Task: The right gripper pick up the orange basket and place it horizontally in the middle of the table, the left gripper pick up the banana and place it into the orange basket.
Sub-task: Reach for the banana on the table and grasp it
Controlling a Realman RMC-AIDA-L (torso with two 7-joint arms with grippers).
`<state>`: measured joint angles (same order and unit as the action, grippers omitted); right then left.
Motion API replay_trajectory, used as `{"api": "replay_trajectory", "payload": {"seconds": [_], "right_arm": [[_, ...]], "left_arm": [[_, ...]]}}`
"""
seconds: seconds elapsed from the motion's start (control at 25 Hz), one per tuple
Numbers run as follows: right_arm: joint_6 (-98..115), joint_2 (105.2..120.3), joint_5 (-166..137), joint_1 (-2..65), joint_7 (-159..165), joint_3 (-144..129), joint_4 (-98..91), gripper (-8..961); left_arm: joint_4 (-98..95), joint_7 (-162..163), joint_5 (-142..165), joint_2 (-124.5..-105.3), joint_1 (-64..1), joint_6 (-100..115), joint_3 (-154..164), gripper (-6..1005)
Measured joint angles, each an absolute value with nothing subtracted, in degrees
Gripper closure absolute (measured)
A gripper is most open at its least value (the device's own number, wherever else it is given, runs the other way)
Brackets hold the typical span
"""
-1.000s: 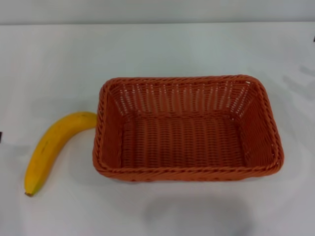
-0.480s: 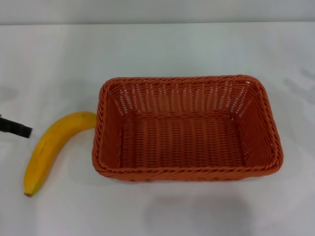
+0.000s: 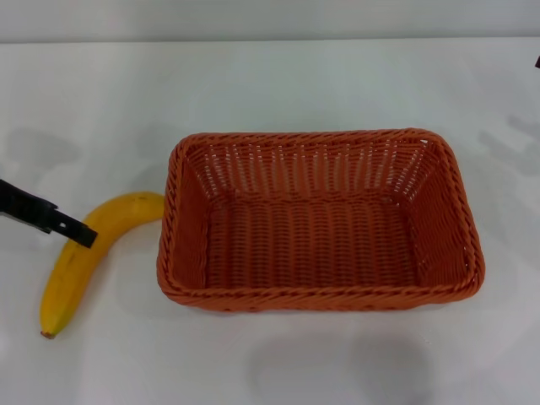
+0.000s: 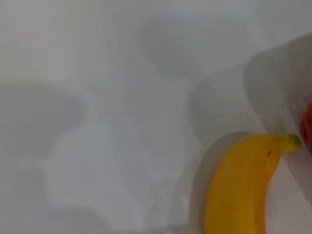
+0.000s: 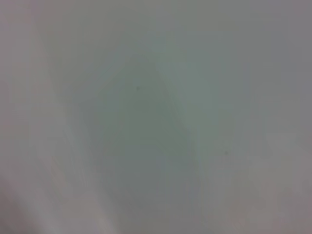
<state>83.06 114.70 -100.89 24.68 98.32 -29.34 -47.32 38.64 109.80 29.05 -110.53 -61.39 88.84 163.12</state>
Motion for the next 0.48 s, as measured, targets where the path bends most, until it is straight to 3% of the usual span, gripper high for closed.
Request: {"api": "replay_trajectory", "payload": {"seconds": [0.48], "right_arm": [[82.46,114.67,-100.19,25.35,97.62,-28.77,-45.51,212]], "left_arm": [[34.95,112.59,31.63,-112.87,-64.1,83.25,163.12,129]]}}
